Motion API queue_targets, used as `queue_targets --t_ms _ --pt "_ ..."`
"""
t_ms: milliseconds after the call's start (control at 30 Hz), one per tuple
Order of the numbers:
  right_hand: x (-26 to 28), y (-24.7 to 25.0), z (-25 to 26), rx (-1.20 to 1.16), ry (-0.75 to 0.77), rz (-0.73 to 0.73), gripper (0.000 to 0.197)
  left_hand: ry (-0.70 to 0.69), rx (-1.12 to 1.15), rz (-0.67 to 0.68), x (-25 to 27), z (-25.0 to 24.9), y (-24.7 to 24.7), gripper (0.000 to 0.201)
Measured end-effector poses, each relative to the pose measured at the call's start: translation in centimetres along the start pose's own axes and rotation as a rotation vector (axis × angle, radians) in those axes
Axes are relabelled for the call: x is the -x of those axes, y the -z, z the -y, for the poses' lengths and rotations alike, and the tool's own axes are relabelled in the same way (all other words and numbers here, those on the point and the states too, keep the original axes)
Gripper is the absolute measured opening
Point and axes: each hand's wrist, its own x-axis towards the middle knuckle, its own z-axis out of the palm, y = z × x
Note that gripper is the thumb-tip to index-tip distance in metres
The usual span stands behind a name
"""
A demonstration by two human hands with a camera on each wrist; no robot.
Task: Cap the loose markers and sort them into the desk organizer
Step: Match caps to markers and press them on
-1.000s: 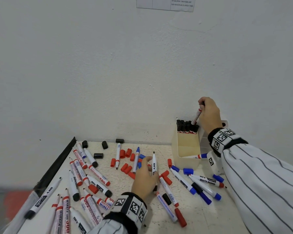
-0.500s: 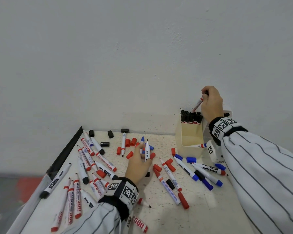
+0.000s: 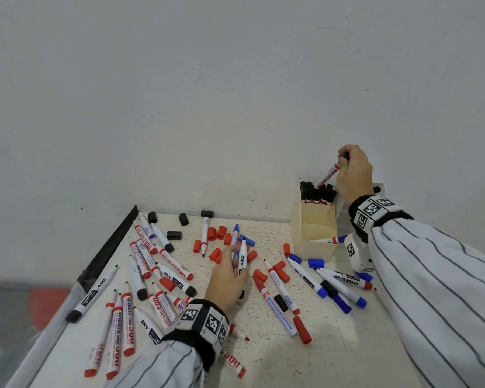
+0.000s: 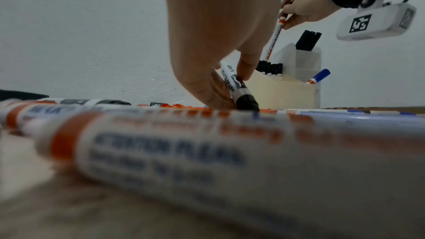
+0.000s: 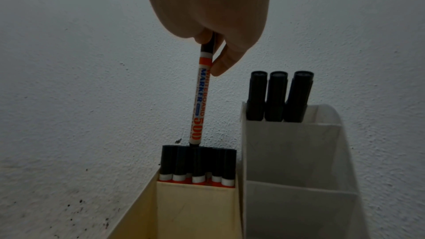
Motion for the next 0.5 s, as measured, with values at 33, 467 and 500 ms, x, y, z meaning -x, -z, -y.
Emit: queue_targets --t_ms 33,467,500 --pt "-0.1 0.0 -0.2 0.011 0.006 0.004 0.024 -0.009 -0.003 0.007 0.0 0.0 -0.2 0.04" --pt "-1.2 -0.5 -0.4 0.025 0.038 0.086 0.024 0.012 0.012 0.05 0.0 0.0 -0.7 0.041" --pt "-1.4 -0.5 -0.4 0.036 0.035 0.079 0.025 0.014 0.012 0.049 -0.1 0.0 -0.7 0.041"
